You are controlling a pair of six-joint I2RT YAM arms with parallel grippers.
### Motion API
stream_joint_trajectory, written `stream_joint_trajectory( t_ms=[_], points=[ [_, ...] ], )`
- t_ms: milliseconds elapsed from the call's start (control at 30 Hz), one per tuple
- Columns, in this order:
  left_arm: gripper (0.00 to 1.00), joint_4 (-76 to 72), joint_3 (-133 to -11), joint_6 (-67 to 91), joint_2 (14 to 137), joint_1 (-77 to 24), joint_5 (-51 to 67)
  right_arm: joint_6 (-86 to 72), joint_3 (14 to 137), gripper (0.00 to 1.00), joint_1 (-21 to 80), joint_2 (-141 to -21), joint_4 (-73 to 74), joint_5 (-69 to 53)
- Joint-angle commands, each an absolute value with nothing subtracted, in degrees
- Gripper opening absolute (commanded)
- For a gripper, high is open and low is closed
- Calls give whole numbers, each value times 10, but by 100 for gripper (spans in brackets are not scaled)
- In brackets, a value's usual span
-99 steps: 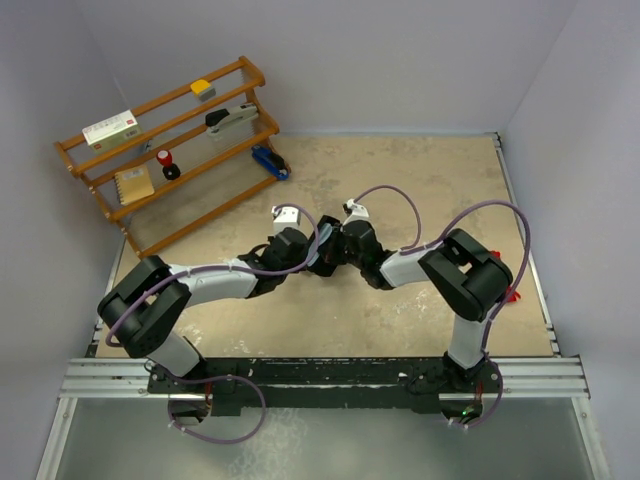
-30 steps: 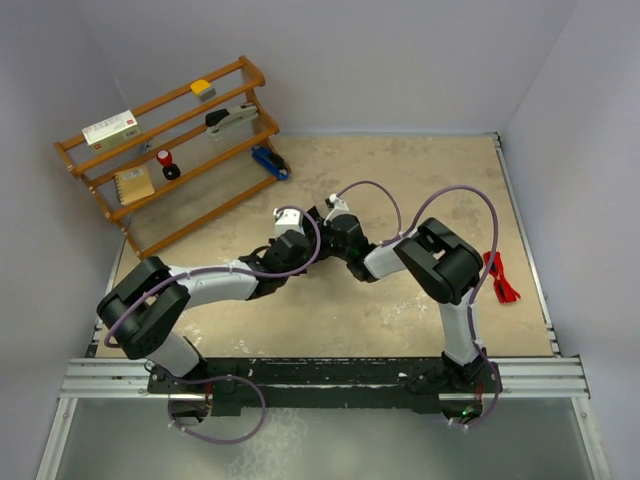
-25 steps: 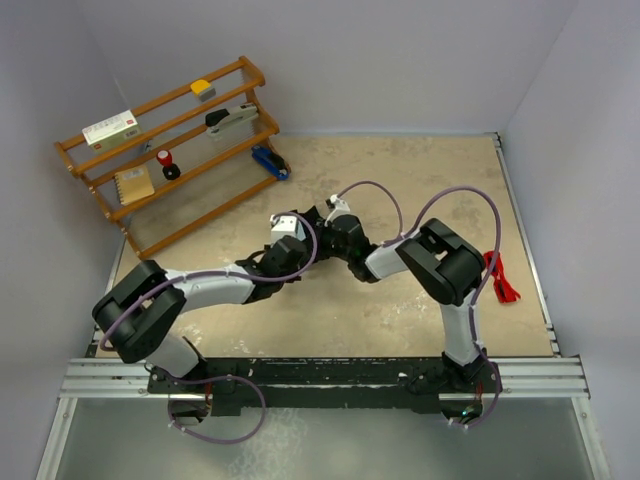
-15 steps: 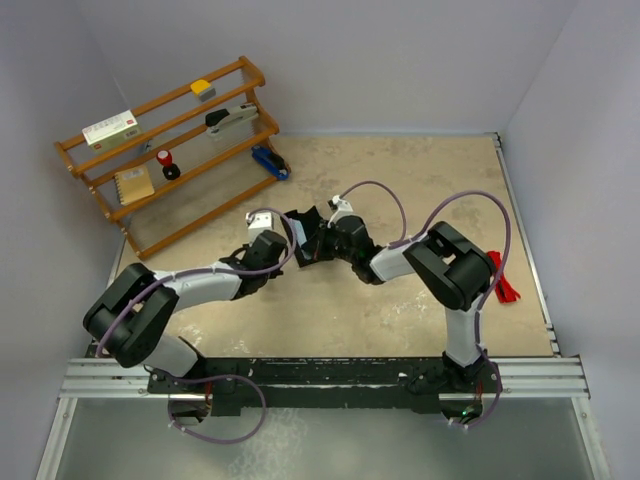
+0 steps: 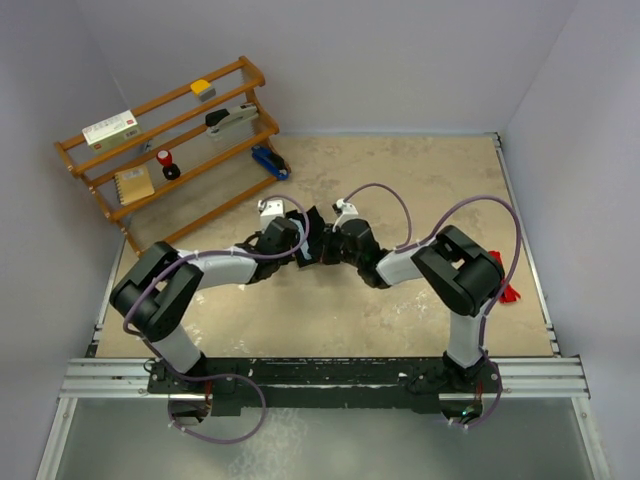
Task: Organize the sunglasses
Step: Adjust the glasses cleaning cloth in the sunglasses case.
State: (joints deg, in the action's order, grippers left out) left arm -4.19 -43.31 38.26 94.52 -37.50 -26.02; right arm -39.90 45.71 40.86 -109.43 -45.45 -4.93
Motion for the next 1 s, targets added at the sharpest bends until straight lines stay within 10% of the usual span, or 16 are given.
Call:
stream_joint_trajectory(
  t_ms=[0,967],
  points=[
    [0,-71,-473,371,962,-366,-256,-391,441,0,408,-1059,-466,-37],
    [0,-80,-509,368,1000,-358,-237,-387,410,0,457,-1013,-437,24]
  ],
)
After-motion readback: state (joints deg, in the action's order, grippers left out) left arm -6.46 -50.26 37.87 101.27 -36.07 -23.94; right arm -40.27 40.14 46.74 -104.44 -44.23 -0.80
